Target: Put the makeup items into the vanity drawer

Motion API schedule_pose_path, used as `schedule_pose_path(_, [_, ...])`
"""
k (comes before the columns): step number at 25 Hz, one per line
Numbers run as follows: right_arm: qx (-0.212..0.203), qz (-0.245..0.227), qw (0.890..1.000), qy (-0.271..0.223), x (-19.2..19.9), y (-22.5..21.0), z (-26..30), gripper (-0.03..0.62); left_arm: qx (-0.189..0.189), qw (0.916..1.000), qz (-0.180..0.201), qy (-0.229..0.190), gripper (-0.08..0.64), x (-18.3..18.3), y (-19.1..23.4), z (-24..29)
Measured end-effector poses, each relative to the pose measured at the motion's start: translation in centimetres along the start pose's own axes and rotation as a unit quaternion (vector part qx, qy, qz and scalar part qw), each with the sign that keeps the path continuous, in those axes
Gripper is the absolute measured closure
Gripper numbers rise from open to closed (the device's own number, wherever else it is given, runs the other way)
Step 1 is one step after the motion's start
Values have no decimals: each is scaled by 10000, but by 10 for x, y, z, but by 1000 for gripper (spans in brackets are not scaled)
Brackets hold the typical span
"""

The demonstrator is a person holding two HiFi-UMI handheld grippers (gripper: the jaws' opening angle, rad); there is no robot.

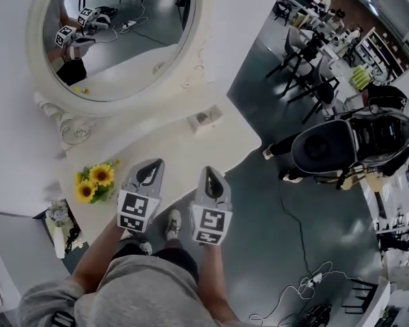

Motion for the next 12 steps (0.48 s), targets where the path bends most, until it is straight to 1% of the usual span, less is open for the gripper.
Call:
schedule_pose_path(2, [6,2,9999,102,5,1,-6,586,-1,10000,11,-16,549,0,-3,-4])
schedule_pose_path(6, [-4,-20,10000,-38,7,1,-8,586,-7,10000,22,-40,549,0,-7,-8])
schedule_pose_path(12, [-68,-62,10000,11,5,1,-9,586,-57,10000,3,-51,549,1,-8,-10])
Point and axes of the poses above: the fingertips, and each gripper's own axes: z forward along the fingers, y to its left, x out of its underside, the point moved 10 cm from there along -z, backward along the fingers
